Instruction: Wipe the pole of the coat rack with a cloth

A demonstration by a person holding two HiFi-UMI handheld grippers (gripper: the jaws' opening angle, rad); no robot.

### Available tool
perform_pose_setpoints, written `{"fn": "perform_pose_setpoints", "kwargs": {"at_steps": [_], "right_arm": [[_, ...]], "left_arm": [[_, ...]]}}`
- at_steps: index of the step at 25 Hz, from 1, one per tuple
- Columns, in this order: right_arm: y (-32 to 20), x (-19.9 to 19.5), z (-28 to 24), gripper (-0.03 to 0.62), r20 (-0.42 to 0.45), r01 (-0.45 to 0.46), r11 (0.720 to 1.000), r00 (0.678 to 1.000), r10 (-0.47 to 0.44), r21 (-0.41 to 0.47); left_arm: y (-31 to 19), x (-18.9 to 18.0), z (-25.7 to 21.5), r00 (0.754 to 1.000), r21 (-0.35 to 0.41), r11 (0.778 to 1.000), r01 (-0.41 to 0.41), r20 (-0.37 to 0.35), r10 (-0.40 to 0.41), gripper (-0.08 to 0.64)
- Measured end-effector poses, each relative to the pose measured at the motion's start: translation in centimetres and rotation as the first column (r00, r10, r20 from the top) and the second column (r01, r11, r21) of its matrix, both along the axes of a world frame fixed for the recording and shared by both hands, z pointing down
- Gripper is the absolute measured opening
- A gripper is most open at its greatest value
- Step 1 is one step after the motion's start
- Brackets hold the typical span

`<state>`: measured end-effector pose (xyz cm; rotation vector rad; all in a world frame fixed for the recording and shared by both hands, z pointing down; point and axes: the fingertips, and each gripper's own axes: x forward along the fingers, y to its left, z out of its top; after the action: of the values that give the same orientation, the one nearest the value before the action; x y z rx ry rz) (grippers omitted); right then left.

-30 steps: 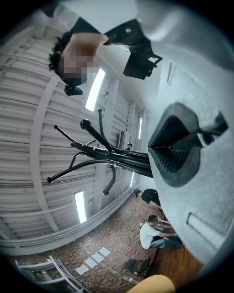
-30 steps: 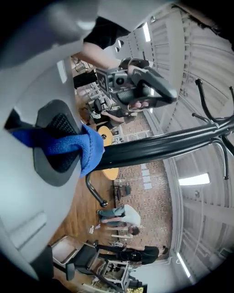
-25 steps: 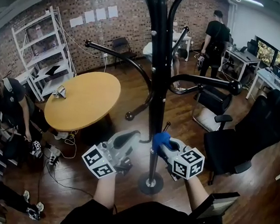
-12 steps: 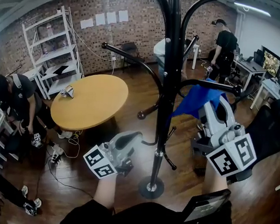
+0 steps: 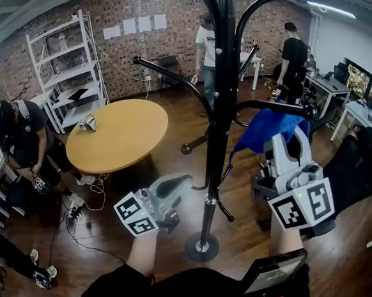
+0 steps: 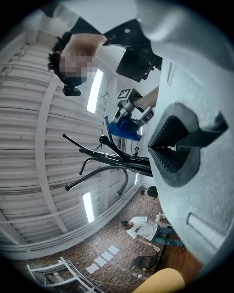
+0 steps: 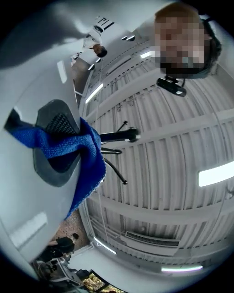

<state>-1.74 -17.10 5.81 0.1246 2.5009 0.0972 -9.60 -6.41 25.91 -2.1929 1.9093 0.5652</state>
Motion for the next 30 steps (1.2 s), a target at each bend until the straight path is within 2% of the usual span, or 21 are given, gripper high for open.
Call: {"fn": "perform_pose_setpoints", "kwargs": {"at_steps": [5,8,10,12,13,14,17,18,19,22,24,26,28,29,30], "right_arm": [[-1.3,-7.9,7.5,0.021,-0.239,-0.033,0.999,0.971,0.031,-0.005],[-1.2,-8.9,13.7,0.021,-0.35,0.007,0.999,0.937,-0.022,-0.046],[-0.8,-8.9,18.2,0.02,-0.438,0.031,0.997,0.897,-0.06,-0.072],[-0.5,-9.0,23.7,0.02,-0.555,0.054,0.994,0.826,-0.098,-0.095],[-0.4,-9.0,26.8,0.021,-0.62,0.068,0.993,0.776,-0.114,-0.098],[0.0,-8.8,29.9,0.021,-0.687,0.085,0.992,0.716,-0.124,-0.091],[1.4,-7.5,38.1,0.021,-0.857,0.131,0.989,0.5,-0.126,-0.069],[1.6,-6.9,39.8,0.021,-0.884,0.131,0.988,0.45,-0.128,-0.077],[1.6,-6.4,40.7,0.021,-0.894,0.125,0.987,0.425,-0.144,-0.099],[1.1,-4.5,40.3,0.021,-0.894,0.104,0.976,0.393,-0.215,-0.189],[1.1,-3.6,39.7,0.021,-0.899,0.119,0.97,0.366,-0.241,-0.212],[1.6,-4.1,39.9,0.021,-0.901,0.131,0.968,0.356,-0.249,-0.215],[1.6,-5.8,40.6,0.021,-0.9,0.112,0.976,0.379,-0.213,-0.184],[1.4,-6.7,40.5,0.021,-0.89,0.093,0.981,0.413,-0.193,-0.17],[1.3,-7.4,39.9,0.021,-0.866,0.074,0.983,0.465,-0.184,-0.17]], "left_arm": [[0.2,0.4,1.1,1.0,-0.01,1.0,-0.005,-0.026,0.005,0.0],[0.1,0.4,1.7,0.999,-0.019,1.0,-0.015,-0.04,0.015,0.0],[-0.5,0.2,2.0,0.998,-0.03,0.999,-0.025,-0.05,0.023,0.0],[-1.2,0.0,2.2,0.998,-0.039,0.999,-0.038,-0.059,0.036,0.0],[-1.6,0.1,2.3,0.997,-0.041,0.998,-0.046,-0.061,0.043,0.0],[-1.9,0.2,2.3,0.997,-0.041,0.998,-0.053,-0.061,0.051,0.0],[-2.9,0.6,2.2,0.996,-0.044,0.996,-0.075,-0.057,0.072,0.0],[-3.2,0.6,2.2,0.995,-0.046,0.996,-0.082,-0.056,0.079,0.0],[-3.5,0.6,2.1,0.995,-0.047,0.995,-0.088,-0.055,0.085,0.0],[-3.9,0.6,2.1,0.994,-0.05,0.994,-0.095,-0.055,0.092,0.0],[-3.9,0.7,2.3,0.994,-0.05,0.994,-0.094,-0.058,0.091,0.0],[-3.8,0.6,2.4,0.994,-0.051,0.995,-0.09,-0.06,0.087,0.0],[-3.5,0.4,2.4,0.995,-0.051,0.995,-0.083,-0.061,0.08,0.0],[-3.3,0.4,2.4,0.995,-0.05,0.996,-0.079,-0.06,0.076,0.0],[-3.0,0.3,2.4,0.996,-0.049,0.996,-0.073,-0.059,0.07,0.0]]}}
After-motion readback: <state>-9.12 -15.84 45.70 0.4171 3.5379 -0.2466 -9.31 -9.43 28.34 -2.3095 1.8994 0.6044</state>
